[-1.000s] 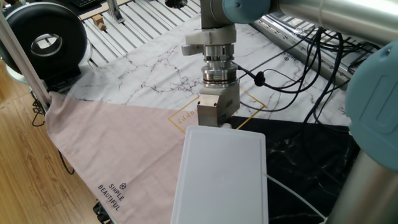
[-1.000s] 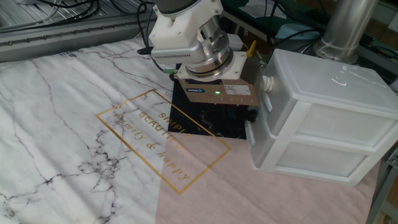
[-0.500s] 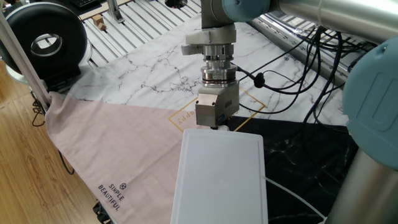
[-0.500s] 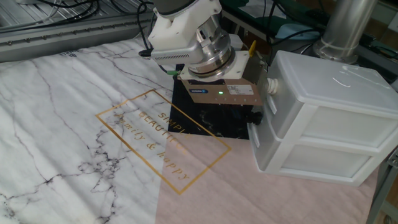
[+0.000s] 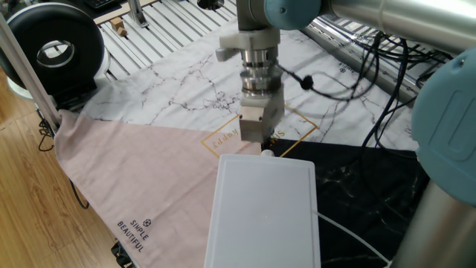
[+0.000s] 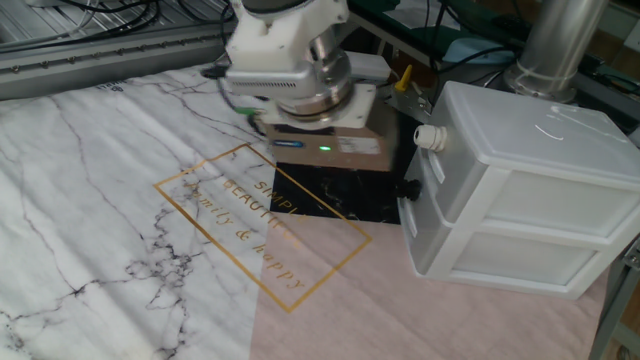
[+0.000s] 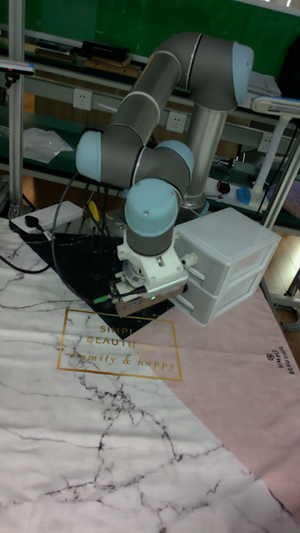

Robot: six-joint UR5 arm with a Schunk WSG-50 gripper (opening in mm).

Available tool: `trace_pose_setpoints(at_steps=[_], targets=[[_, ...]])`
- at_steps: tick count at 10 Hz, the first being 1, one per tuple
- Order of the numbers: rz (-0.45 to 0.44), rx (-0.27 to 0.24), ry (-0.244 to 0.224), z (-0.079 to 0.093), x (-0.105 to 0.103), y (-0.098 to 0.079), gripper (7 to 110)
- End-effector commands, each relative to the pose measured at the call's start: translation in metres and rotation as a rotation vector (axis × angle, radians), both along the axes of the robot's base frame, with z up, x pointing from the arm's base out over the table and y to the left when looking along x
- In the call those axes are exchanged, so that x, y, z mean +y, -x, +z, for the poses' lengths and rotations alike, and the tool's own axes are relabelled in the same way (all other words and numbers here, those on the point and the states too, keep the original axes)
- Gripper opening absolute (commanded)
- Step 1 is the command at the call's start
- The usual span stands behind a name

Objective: Put things in the drawer

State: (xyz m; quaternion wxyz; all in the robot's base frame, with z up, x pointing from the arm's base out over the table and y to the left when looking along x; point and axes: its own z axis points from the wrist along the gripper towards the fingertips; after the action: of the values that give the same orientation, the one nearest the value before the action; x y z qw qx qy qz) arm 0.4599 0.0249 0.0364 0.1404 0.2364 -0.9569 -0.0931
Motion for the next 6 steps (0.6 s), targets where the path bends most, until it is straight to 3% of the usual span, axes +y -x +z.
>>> trace_pose_setpoints(at_steps=[1, 2, 3, 4, 5, 6], targets=[[-0.162, -0.349, 0.072, 0.016, -0.022, -0.117, 7], [-0.282, -0.437, 0.072, 0.03, -0.023, -0.148, 7], [-0.38, -0.518, 0.101, 0.056, -0.034, -0.173, 7], [-0.497, -0.578, 0.163, 0.089, -0.062, -0.181, 7], [-0.617, -0.581, 0.119, 0.097, -0.068, -0.182, 7], [-0.686, -0.587, 0.004, 0.096, -0.06, -0.189, 7]])
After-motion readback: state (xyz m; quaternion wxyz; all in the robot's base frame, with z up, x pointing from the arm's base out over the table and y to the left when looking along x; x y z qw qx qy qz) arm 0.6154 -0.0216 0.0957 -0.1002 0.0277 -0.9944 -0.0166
